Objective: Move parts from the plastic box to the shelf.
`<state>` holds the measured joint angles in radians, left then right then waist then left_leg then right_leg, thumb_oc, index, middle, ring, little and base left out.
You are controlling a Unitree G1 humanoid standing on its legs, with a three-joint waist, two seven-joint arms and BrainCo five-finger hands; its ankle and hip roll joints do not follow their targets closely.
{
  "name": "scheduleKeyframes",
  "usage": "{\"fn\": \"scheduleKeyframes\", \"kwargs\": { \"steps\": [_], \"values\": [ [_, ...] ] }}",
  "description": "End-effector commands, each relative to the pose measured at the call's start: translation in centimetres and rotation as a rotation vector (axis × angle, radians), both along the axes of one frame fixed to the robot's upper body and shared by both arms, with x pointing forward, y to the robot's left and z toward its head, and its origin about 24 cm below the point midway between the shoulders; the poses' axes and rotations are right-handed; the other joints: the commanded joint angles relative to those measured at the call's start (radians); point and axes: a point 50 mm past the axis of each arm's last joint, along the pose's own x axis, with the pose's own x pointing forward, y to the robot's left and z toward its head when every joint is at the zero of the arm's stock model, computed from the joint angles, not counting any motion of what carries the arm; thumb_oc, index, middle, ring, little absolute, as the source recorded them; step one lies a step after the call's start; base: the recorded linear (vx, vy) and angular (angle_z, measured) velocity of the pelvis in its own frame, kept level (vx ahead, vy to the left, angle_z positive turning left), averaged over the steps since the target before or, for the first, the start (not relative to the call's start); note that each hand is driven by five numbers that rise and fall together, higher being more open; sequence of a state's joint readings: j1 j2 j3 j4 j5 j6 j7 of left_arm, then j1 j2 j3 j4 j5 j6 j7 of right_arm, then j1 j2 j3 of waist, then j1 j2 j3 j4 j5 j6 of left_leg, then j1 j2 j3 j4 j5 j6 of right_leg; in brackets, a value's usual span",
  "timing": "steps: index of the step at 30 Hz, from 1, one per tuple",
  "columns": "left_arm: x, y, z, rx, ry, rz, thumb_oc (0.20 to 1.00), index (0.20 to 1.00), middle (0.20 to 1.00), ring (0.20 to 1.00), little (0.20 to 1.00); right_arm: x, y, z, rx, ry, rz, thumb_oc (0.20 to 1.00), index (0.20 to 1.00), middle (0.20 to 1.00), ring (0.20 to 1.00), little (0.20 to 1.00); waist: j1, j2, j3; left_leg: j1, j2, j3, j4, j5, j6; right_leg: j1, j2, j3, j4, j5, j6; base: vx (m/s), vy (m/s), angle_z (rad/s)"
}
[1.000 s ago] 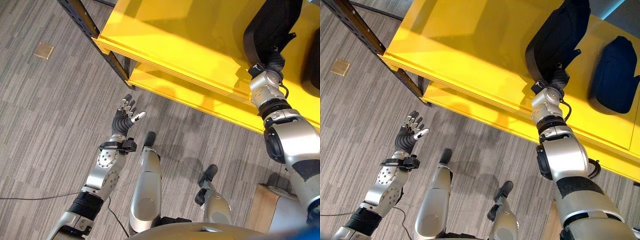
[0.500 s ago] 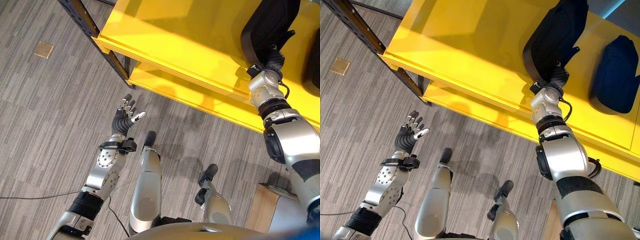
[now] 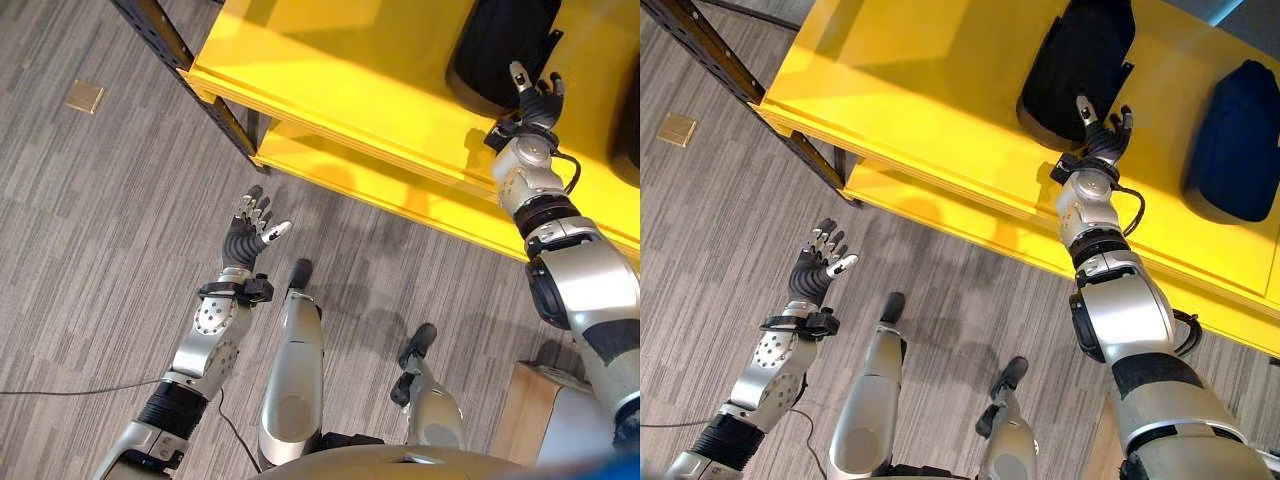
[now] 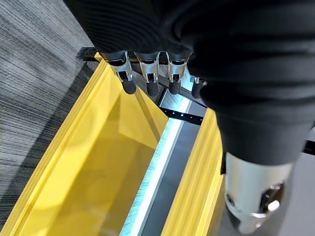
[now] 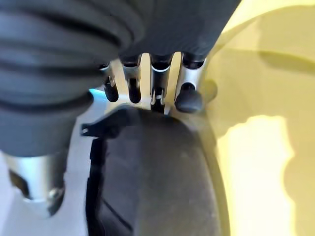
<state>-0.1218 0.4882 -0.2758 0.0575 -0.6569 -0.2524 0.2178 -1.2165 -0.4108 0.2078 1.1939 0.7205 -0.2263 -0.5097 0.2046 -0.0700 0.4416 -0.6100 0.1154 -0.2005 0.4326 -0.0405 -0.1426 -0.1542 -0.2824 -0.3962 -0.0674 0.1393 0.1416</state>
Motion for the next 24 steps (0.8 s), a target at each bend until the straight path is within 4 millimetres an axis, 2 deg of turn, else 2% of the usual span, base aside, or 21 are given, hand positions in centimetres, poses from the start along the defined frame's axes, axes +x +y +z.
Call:
{"fn": "scheduleKeyframes", "kwargs": {
  "steps": [1,11,14,24],
  "values": [
    [-0.5,-0.8,1.9,-0.022,-0.124,-0.036,1.0,1.0,1.0,1.0,1.0,-0.6,-1.3,3.0,-0.067,-0.125,-0.038,1.0,1.0,1.0,1.0,1.0,0.017,0.04,0.039,0.13,-0.036,0.123,-0.17,0.024,0.091,0.038,0.014,0.023,0.154,-0.111,0.019,0.0,0.0,0.0],
    [-0.5,-0.2,2.0,-0.027,-0.13,0.008,1.0,1.0,1.0,1.0,1.0,-2.0,-0.4,4.8,-0.107,-0.285,-0.07,1.0,1.0,1.0,1.0,1.0,-0.001,0.038,0.039,0.128,-0.032,0.122,-0.168,0.022,0.092,0.032,0.016,0.031,0.157,-0.11,0.018,0.0,0.0,0.0],
    [-0.4,-0.1,2.0,-0.025,-0.138,0.031,1.0,1.0,1.0,1.0,1.0,-3.5,0.2,5.3,-0.14,-0.388,-0.107,1.0,1.0,1.0,1.0,1.0,-0.015,0.037,0.04,0.128,-0.031,0.124,-0.165,0.019,0.094,0.027,0.014,0.033,0.163,-0.113,0.017,0.0,0.0,0.0],
    [-0.4,0.4,2.3,-0.002,-0.154,0.073,1.0,1.0,1.0,1.0,1.0,-7.0,0.1,5.8,-0.199,-0.528,-0.282,1.0,1.0,1.0,1.0,1.0,-0.028,0.036,0.031,0.126,-0.028,0.121,-0.155,0.013,0.096,0.025,0.014,0.034,0.175,-0.126,0.016,0.0,-0.002,-0.01]
  ]
}}
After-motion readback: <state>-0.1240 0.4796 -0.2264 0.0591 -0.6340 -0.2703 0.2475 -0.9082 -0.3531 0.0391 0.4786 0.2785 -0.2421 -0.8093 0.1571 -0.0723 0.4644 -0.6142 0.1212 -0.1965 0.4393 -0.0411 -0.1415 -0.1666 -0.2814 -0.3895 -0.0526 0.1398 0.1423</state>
